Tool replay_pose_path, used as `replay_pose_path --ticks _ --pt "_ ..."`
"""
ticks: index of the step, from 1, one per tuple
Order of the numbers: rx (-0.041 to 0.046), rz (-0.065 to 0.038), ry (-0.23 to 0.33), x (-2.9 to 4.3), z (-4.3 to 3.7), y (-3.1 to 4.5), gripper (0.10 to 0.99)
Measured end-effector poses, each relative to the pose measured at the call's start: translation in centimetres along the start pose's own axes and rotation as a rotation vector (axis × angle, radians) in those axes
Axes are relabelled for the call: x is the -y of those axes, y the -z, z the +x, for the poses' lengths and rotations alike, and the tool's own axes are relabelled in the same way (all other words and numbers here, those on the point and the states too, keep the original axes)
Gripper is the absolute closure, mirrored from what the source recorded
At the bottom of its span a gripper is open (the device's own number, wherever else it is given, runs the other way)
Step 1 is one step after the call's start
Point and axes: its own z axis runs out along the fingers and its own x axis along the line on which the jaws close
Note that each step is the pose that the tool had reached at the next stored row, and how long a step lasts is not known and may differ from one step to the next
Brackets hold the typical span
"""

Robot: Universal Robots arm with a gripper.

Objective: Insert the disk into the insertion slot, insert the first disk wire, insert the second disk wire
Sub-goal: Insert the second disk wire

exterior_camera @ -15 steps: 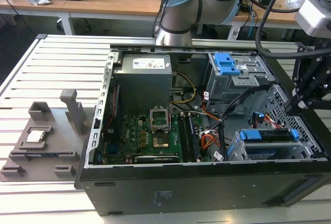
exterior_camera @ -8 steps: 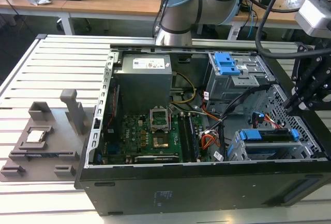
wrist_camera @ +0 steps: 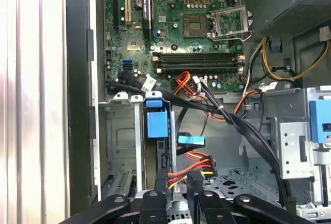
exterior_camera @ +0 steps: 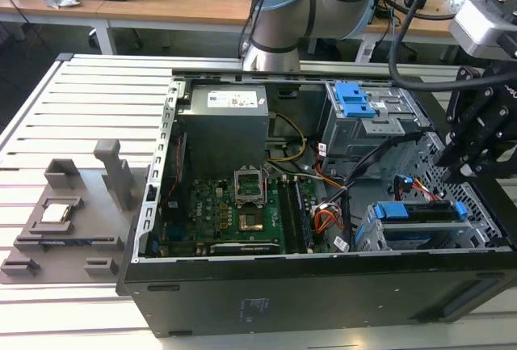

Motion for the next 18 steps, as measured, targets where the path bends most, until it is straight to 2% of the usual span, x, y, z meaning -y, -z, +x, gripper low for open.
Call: replay_pose_path --ticks 1,4,6,8,13,18 --pt "0.0 0.0 0.0 -0.28 -0.01 -0.03 0.784" --pt "0.0 0.0 0.0 -1.71 -0.12 -0.2 0.784" --pt "0.0001 0.0 0.0 -2.26 -0.17 -0.3 0.784" --pt "0.0001 0.0 0.0 -2.48 -0.2 -0.36 0.784" --pt "-0.0003 0.0 0.0 -2.93 -0.35 -1.14 0.784" --pt "-0.0012 0.0 -0.002 -2.99 -0.69 -2.07 0.784"
